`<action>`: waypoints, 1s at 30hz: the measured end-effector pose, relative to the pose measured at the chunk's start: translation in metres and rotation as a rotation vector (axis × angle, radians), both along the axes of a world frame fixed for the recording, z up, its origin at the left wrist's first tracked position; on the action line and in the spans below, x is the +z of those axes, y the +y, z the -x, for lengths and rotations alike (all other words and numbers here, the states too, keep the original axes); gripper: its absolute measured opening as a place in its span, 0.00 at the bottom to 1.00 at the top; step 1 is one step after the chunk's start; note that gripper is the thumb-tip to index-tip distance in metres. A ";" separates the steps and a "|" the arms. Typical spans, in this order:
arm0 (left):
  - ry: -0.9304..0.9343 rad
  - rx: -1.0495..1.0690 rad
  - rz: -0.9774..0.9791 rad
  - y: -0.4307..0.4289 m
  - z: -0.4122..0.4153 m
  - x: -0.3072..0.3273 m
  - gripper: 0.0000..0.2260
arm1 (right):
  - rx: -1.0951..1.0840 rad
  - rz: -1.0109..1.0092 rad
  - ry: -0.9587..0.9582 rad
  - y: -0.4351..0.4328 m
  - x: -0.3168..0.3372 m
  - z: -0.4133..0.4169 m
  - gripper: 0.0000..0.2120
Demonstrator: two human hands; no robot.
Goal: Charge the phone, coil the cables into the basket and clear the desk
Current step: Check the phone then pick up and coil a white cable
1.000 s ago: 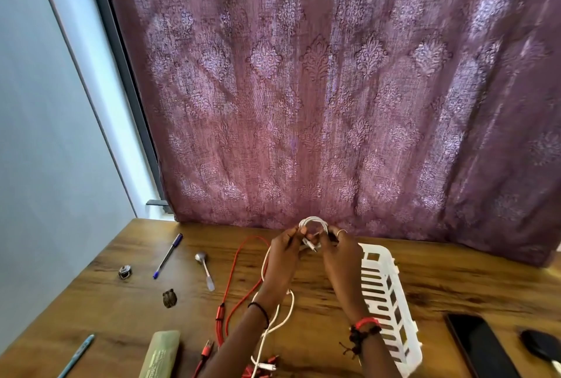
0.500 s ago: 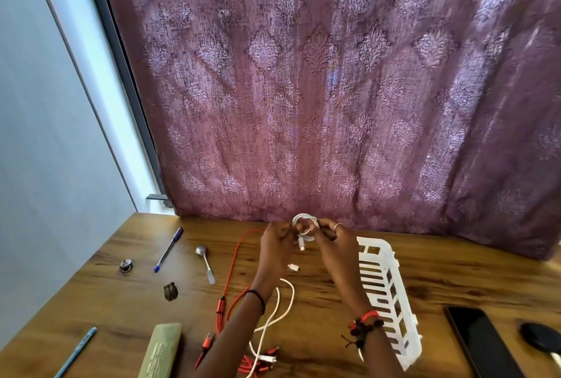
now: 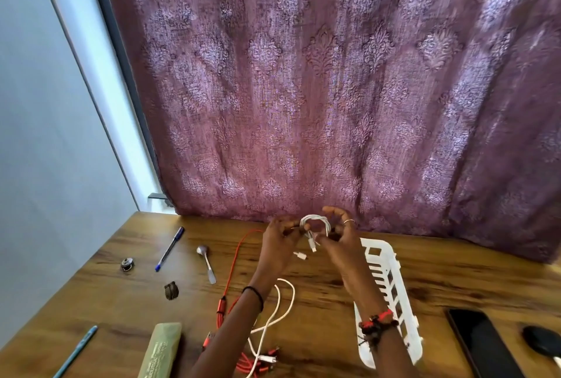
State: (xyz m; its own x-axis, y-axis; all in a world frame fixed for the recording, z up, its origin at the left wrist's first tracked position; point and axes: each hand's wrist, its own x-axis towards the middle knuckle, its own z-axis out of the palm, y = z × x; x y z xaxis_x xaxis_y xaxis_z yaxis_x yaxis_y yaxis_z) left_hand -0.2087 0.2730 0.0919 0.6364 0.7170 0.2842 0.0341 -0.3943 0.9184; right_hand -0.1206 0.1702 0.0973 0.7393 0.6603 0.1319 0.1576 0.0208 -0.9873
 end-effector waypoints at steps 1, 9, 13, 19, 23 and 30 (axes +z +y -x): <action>0.008 0.019 -0.015 0.000 0.000 -0.001 0.05 | -0.039 0.023 -0.053 0.000 -0.001 0.002 0.24; 0.042 0.139 -0.050 -0.003 0.003 -0.004 0.03 | -0.274 0.193 -0.247 0.000 -0.001 0.001 0.09; 0.062 0.176 -0.054 0.002 0.005 -0.009 0.05 | -0.139 0.143 -0.209 -0.004 -0.003 -0.003 0.06; 0.113 0.194 -0.095 0.006 0.006 -0.012 0.06 | -0.062 0.123 -0.225 -0.005 -0.007 -0.007 0.10; 0.100 0.164 -0.042 0.003 0.006 -0.013 0.07 | -0.023 0.113 -0.215 -0.005 -0.009 -0.009 0.11; 0.143 0.131 -0.073 0.000 0.007 -0.020 0.05 | -0.060 0.133 -0.175 -0.008 -0.010 -0.011 0.14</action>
